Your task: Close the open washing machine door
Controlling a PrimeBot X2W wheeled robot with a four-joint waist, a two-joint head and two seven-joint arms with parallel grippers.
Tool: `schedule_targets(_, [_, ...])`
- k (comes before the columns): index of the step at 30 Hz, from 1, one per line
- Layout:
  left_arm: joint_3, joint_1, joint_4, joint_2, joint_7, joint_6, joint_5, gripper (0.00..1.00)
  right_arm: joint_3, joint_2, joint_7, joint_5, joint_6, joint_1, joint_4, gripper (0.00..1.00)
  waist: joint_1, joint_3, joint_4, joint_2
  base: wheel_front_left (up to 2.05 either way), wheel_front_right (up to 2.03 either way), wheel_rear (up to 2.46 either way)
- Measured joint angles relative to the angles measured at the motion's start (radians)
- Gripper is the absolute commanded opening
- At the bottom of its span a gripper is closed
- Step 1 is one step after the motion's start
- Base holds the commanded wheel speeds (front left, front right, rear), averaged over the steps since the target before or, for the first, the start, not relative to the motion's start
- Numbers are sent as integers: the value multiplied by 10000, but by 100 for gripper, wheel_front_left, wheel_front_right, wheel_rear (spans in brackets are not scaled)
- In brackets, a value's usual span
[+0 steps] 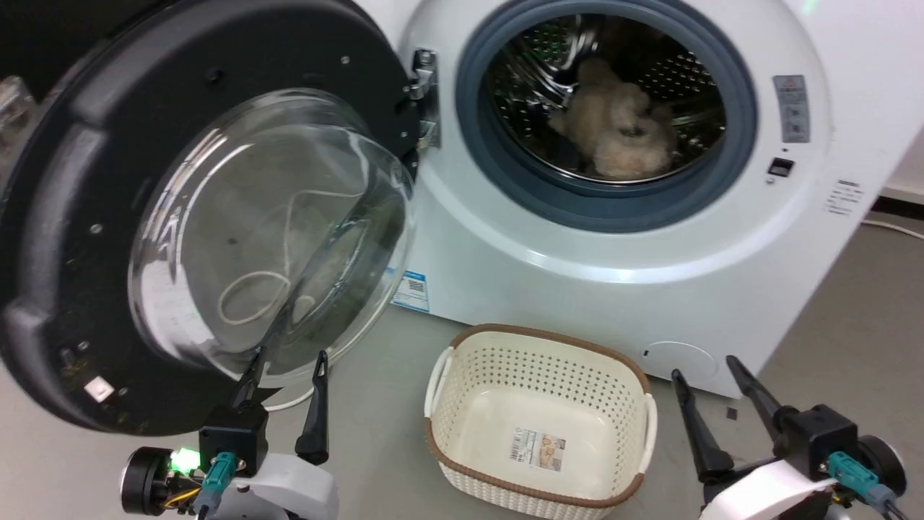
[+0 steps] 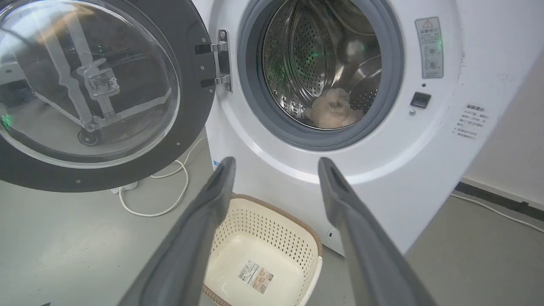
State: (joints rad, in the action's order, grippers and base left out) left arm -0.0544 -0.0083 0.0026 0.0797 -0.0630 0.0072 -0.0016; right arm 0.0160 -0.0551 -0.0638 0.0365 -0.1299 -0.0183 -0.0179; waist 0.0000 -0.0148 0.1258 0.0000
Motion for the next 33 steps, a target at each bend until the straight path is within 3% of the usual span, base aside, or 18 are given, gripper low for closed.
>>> schedule_targets(33, [-305, 506, -602, 299, -717, 738, -27, 100, 1363, -192, -717, 412, 0, 504, -763, 100, 1, 236, 1639, 0, 0, 0, 0])
